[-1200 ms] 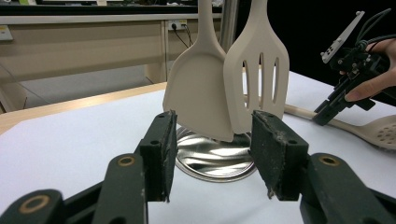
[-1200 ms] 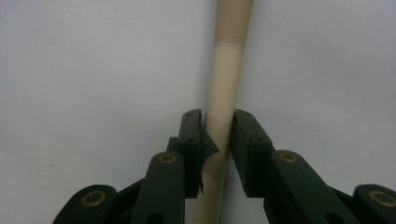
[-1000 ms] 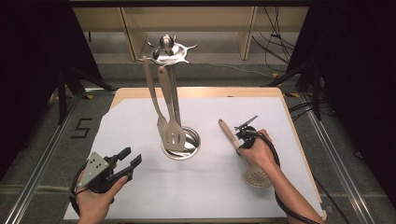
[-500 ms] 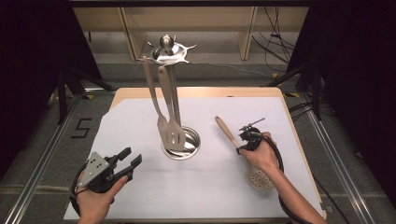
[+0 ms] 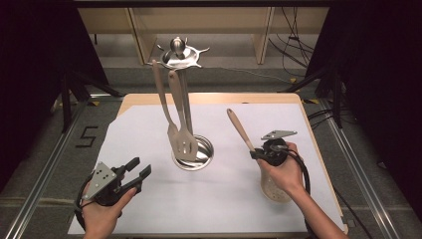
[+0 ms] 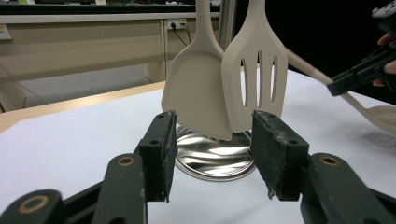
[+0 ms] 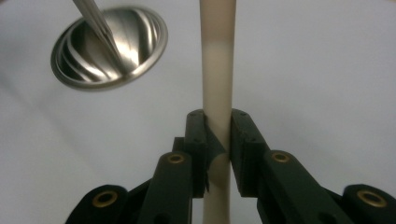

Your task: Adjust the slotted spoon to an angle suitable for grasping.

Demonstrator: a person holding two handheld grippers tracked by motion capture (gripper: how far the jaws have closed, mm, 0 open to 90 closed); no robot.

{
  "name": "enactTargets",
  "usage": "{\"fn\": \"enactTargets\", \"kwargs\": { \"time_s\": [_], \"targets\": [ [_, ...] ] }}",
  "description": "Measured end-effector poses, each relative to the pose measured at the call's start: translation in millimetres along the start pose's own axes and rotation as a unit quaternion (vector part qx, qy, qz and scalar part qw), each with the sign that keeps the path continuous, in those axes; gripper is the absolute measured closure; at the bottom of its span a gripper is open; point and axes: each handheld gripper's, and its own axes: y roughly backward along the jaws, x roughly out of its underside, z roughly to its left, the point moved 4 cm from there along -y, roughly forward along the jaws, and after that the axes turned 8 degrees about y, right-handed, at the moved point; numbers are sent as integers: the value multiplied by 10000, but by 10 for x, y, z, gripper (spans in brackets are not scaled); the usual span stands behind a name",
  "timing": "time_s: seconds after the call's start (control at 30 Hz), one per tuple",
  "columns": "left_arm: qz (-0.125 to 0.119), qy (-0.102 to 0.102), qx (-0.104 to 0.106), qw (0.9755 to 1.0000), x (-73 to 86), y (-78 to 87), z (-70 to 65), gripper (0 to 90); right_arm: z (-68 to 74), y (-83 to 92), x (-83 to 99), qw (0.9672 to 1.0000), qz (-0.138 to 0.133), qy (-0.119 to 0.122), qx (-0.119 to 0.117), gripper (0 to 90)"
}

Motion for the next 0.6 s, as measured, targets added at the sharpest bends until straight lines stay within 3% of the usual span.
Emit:
{"fn": "enactTargets", "kwargs": {
  "time_s": [0.03, 0.07, 0.1, 0.13, 0.2, 0.23, 0.33, 0.37, 0.4, 0.43, 0.53, 0.57, 0.6],
  "targets": [
    [2, 3, -2, 10000, 0, 0, -1, 502, 16, 30, -14, 10000, -43, -86, 4, 790],
    [0, 7, -1, 10000, 0, 0, -2, 502, -1, 45, -33, 9995, -298, 105, 85, 790],
    [0, 3, -1, 10000, 0, -1, -2, 502, 16, 81, -43, 9997, -258, 29, 40, 790],
    [0, 5, -1, 10000, 0, -1, -2, 502, 22, 103, -63, 9990, -438, 84, 27, 790],
    [-4, 6, -2, 10000, 1, -2, 0, 502, 63, 147, -80, 9986, -536, -17, 15, 790],
    [-4, 2, -4, 10000, 0, -2, 1, 503, 62, 176, -89, 9979, -630, 59, 119, 790],
    [-5, 0, -6, 10000, -1, 0, 0, 502, 70, 244, -119, 9967, -781, 185, 112, 790],
    [2, 2, -6, 10000, 1, 0, -1, 502, 100, 273, -130, 9968, -791, 80, 73, 790],
    [2, 4, -4, 10000, 1, -1, -2, 502, 81, 268, -149, 9947, -986, 234, 154, 790],
    [6, 3, -4, 10000, 2, 0, -2, 502, 94, 308, -151, 9958, -895, 172, 101, 790],
    [1, -3, -6, 10000, 0, 2, 1, 502, 128, 343, -192, 9933, -1148, 70, 134, 790],
    [-2, -11, -4, 10000, 0, 2, 4, 501, 112, 355, -211, 9915, -1270, 257, 136, 790],
    [0, -25, -8, 10000, 0, 3, 7, 501, 119, 377, -215, 9918, -1241, 268, 112, 790]
  ]
}}
